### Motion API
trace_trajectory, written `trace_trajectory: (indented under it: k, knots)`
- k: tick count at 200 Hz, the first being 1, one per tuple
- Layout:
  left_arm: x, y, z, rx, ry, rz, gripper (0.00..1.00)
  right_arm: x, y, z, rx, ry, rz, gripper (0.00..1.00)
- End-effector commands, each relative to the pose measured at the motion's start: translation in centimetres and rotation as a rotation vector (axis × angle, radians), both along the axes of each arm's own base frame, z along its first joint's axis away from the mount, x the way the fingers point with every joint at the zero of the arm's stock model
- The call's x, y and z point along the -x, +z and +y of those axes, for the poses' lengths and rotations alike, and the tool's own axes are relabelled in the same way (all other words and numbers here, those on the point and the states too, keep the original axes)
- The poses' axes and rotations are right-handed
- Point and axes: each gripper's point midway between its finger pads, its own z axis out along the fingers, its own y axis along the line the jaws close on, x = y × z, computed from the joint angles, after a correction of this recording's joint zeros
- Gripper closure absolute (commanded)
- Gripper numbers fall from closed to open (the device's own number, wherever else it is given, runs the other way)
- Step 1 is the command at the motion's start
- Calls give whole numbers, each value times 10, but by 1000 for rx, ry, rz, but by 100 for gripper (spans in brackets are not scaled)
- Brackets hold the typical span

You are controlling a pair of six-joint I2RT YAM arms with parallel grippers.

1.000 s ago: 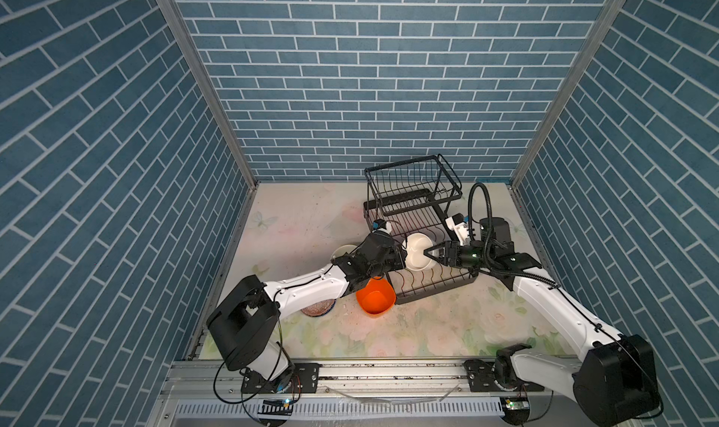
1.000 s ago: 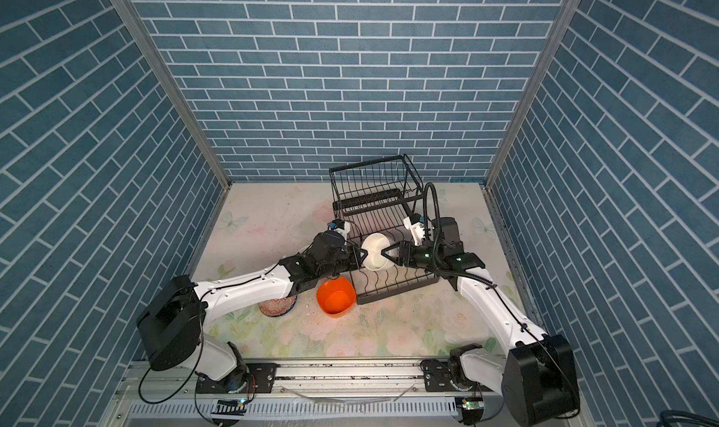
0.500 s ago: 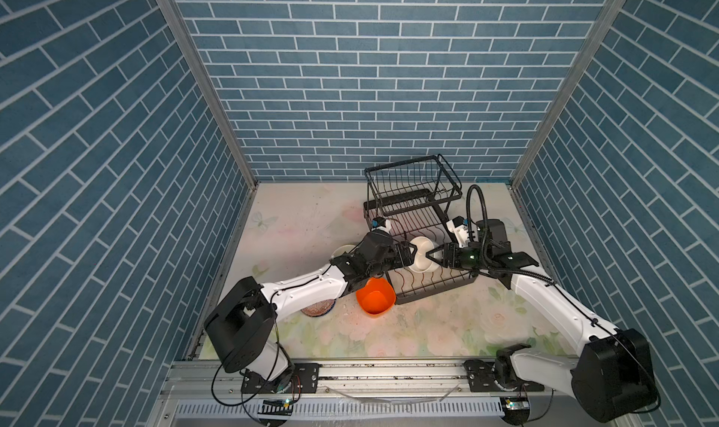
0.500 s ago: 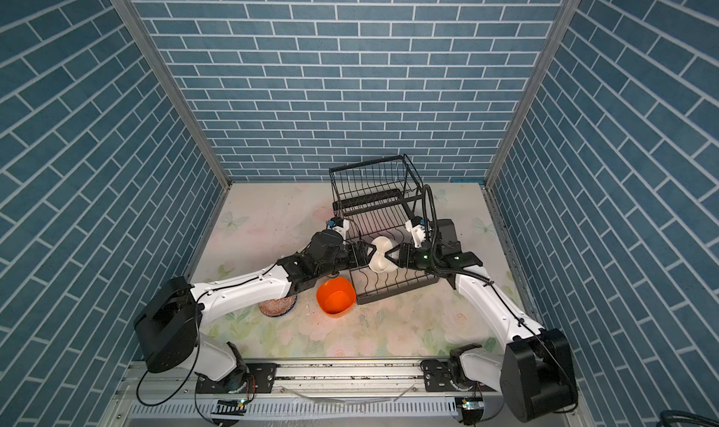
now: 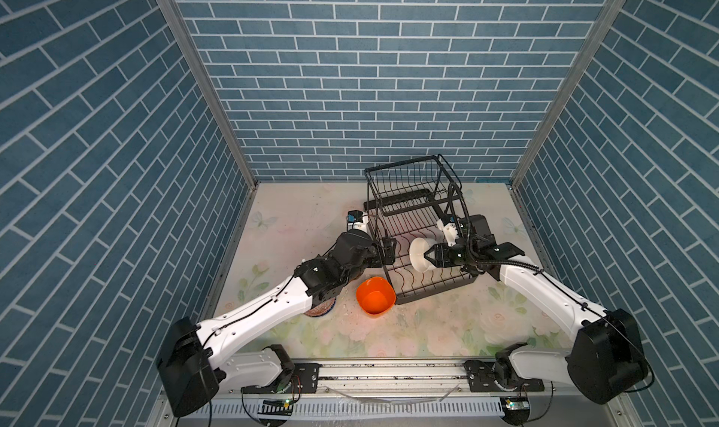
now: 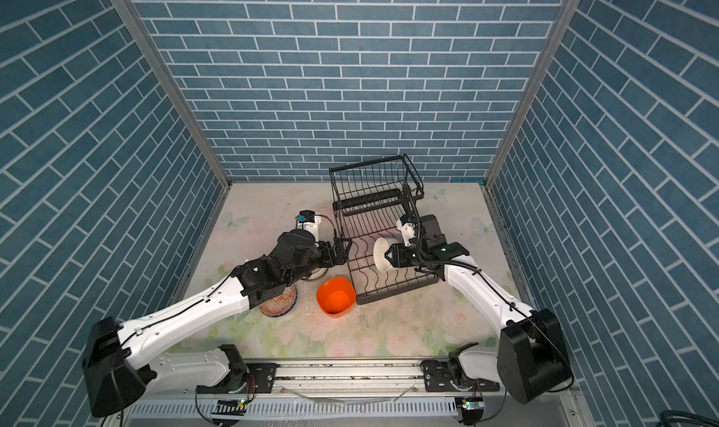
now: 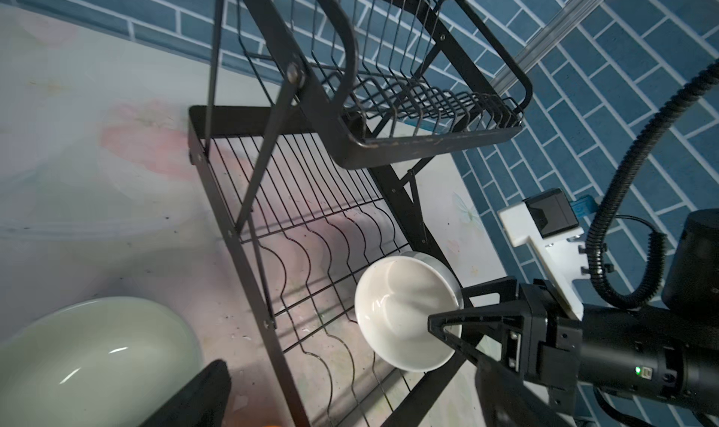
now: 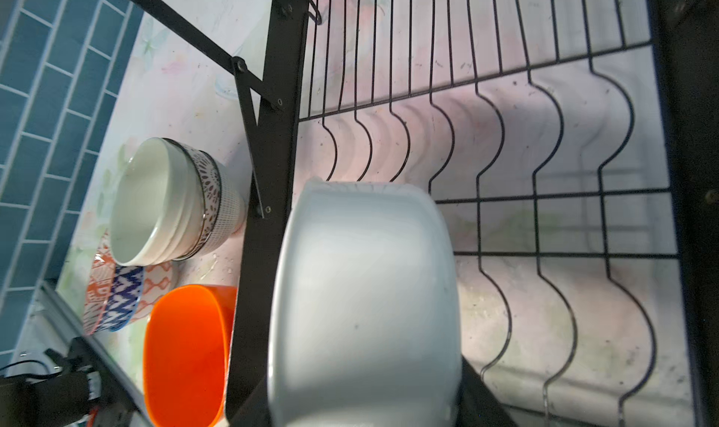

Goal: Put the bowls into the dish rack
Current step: 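Carry the white bowl into the rack with the right gripper while the left gripper withdraws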

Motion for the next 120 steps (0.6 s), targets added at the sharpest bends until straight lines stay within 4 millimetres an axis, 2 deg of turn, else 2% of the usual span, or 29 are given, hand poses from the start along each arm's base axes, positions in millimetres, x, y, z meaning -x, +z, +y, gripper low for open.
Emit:
trace_trajectory:
  k: [1, 45, 79, 120]
  knots:
    - [4, -13, 37, -138, 84, -11, 0, -26, 23, 2, 126, 27, -166, 75]
    - [13, -16, 74, -183, 179, -41, 0, -45, 19, 7, 324, 60, -285, 75]
    - [19, -22, 90, -189, 217, -40, 0, -58, 19, 4, 459, 59, -377, 75]
    - [23, -28, 101, -201, 241, -35, 0, -67, 30, 9, 571, 80, -507, 75]
